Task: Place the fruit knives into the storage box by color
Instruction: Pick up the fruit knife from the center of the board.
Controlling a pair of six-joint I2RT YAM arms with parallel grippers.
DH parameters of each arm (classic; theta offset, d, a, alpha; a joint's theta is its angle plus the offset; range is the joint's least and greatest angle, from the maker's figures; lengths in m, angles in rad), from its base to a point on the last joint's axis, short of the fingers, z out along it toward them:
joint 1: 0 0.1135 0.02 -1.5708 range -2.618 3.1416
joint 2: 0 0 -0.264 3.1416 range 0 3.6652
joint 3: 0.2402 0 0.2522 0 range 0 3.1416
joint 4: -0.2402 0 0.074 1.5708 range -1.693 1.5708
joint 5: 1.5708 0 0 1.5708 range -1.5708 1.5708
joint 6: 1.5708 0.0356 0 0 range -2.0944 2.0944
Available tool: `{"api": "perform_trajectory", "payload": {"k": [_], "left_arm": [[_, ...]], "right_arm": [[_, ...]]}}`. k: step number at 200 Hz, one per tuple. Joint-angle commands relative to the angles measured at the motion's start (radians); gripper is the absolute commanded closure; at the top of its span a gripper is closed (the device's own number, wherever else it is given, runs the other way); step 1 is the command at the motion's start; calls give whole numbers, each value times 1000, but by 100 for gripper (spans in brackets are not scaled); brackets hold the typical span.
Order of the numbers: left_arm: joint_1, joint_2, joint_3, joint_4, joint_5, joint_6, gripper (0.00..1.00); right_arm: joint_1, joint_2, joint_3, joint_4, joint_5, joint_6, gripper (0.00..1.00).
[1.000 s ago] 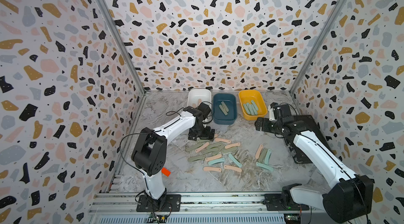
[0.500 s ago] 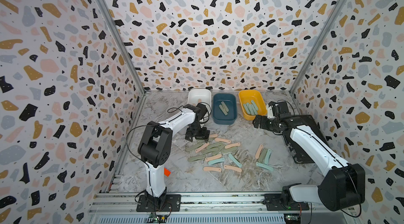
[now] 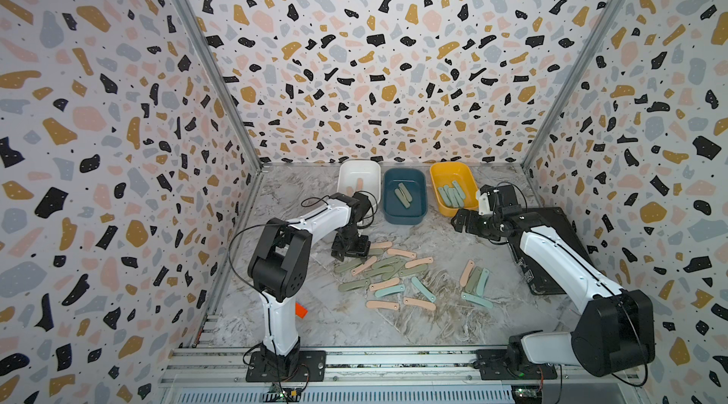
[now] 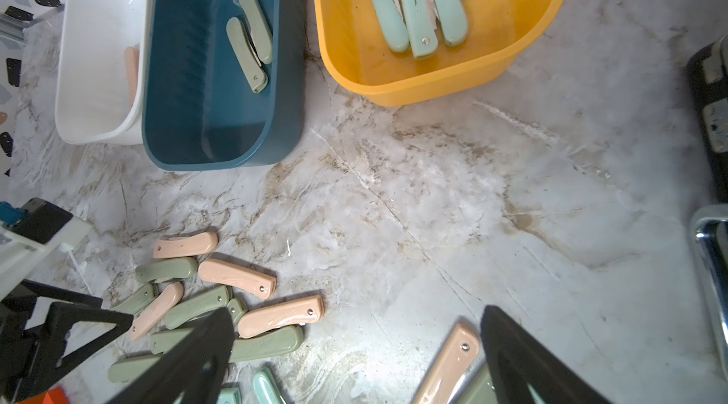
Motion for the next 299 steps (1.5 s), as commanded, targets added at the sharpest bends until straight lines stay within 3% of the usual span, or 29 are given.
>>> {"api": "perform_trajectory", "payload": {"k": [1,55,110,199,265,299], "left_arm": [[55,-13,-18,3,-36,-2,29],[51,-1,-34,13,21,5,27],[12,-27,-88,29,34,13,19],[12,13,-64,7,-53,9,48],[12,32,-80,5,-47,-2,42],[12,19,-112,15,-45,-8,59]], "right_arm": [[-4,-1,-10,22,-30,18,0],[-4,-10,-20,26,-37,18,0],[-4,-19,-29,27,-40,19,0],[-5,-42,-35,12,-47,18,0],[-4,-51,-48,21,-49,25,0],[-4,-57,-52,23,-51,26,0]]}}
